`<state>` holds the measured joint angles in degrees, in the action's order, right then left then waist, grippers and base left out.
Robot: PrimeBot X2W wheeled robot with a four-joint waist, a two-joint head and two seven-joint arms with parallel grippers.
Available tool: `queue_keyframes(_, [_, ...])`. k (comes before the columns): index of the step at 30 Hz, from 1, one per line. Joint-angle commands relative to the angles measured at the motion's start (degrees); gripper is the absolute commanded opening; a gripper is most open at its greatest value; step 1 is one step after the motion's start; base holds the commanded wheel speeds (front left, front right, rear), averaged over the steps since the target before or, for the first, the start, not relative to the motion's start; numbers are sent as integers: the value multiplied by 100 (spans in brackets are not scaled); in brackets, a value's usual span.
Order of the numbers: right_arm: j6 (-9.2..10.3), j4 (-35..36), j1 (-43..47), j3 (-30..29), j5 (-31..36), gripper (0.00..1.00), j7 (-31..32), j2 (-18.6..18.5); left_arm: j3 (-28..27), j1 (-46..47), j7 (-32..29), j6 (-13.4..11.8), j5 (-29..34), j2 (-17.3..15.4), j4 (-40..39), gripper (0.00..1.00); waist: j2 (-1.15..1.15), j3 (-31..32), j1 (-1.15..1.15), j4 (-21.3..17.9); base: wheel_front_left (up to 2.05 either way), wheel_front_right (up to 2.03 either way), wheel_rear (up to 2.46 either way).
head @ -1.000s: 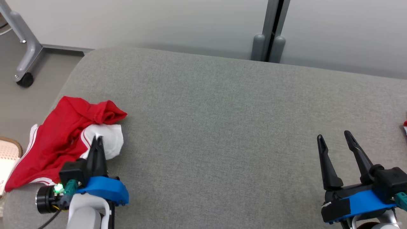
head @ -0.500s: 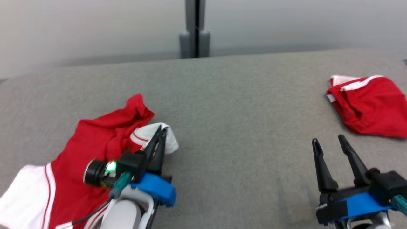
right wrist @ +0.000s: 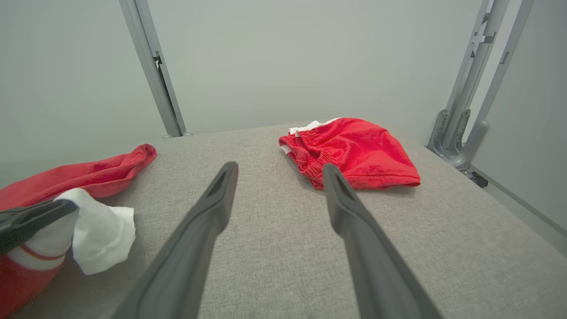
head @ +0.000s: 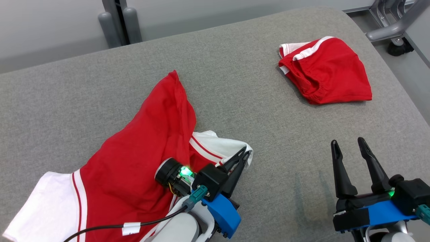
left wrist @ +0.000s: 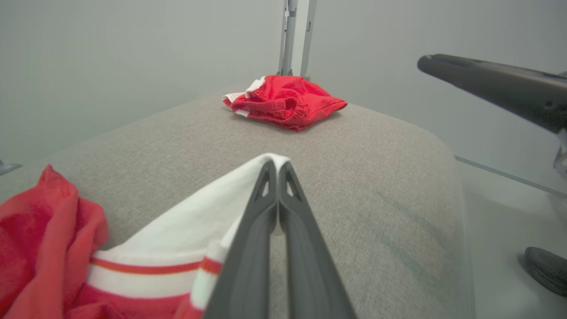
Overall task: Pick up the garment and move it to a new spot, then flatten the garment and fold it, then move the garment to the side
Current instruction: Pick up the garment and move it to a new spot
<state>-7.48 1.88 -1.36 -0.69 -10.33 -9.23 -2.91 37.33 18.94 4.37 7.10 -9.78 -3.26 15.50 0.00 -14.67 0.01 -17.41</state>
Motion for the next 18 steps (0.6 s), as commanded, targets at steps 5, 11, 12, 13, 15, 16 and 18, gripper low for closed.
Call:
queue_keyframes(5, [-3,-91,-115,-49,1,100,-81,-2,128,222,328,40,-86,-5,204,100,0,-48,-1,190,0,0,0])
queue_keyframes(11, [-3,-75,-119,-102,175,100,20,-2,4,245,802,-139,-125,-22,37,100,0,207,-1,717,0,0,0])
queue_keyframes(12, [-3,-59,-115,-98,195,100,63,-5,-55,207,844,-189,-145,-38,-14,100,0,263,-1,814,0,0,0])
queue_keyframes(13, [-2,-34,-100,-125,221,100,81,-5,-108,186,885,-234,-164,-56,-51,100,0,320,-1,932,0,0,0])
queue_keyframes(15, [-3,16,-68,-127,283,100,152,-1,-297,104,953,-370,-232,-124,-119,100,0,427,-1,1137,0,0,0])
queue_keyframes(16, [-3,47,-54,-101,285,100,189,-4,-399,61,971,-446,-265,-165,-148,100,0,459,-1,1206,0,0,0])
queue_keyframes(18, [-3,92,-7,-115,340,100,252,-3,-668,-41,1001,-609,-380,-253,-182,100,0,550,-1,1411,0,0,0])
